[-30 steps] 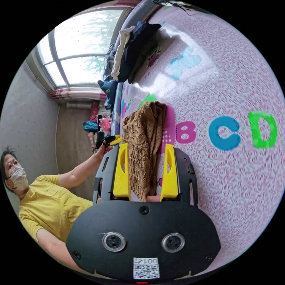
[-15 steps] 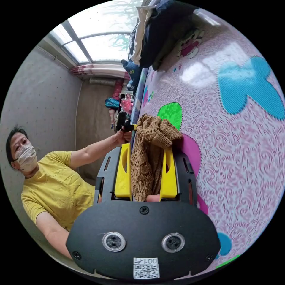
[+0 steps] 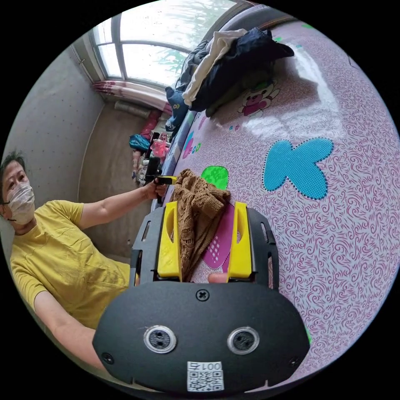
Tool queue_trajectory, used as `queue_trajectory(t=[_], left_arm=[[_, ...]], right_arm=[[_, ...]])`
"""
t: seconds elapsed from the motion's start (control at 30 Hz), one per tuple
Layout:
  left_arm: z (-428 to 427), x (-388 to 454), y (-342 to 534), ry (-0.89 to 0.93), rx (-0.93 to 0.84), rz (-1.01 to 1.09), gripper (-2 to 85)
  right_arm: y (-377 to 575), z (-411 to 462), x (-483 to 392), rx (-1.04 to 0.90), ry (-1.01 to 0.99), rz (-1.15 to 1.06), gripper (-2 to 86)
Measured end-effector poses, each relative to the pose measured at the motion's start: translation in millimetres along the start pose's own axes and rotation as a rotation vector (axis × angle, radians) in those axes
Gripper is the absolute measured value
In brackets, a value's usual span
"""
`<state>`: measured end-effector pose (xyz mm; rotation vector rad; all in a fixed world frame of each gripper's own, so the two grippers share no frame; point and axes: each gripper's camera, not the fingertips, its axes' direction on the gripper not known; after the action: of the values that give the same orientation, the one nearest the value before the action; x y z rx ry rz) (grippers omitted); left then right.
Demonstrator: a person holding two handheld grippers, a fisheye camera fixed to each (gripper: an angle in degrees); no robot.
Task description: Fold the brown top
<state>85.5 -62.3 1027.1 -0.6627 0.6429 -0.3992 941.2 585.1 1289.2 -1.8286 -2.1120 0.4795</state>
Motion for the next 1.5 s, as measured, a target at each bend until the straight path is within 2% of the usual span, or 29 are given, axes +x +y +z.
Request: queue_trajectory(t=[0.27,0.53,0.6,1.0,1.3,1.5], left_arm=[[-13.7,-4.9,-16.9,0.135,-0.05,0.095,10.8],[-29.5,-32.8,-23.5,0.535,-0.068,0.107,11.9],[-36.1,-34.8,-23.2,0.571,-0.064,0.121,11.4],[-79.5,-30.1,-22.2,0.505,-0.083,0.163,10.7],[-99.9,-40.3,-18.8,0.327,0.074,0.071,10.0],[-64.0,-21.0,-38.2,0.348,-0.051,0.12,9.3]], right_arm=[[-18.7,36.2,-8.6,-0.143,-0.082,-0.129,16.3],[-21.4,46.4,2.1,-0.141,-0.237,-0.119,16.7],[-19.7,44.2,5.0,-0.131,-0.249,-0.114,16.6],[-23.0,32.5,8.6,-0.146,-0.225,-0.097,15.9],[-25.3,14.9,10.2,-0.133,-0.158,-0.101,15.2],[-35.1,21.0,14.5,-0.144,-0.173,-0.113,14.4]])
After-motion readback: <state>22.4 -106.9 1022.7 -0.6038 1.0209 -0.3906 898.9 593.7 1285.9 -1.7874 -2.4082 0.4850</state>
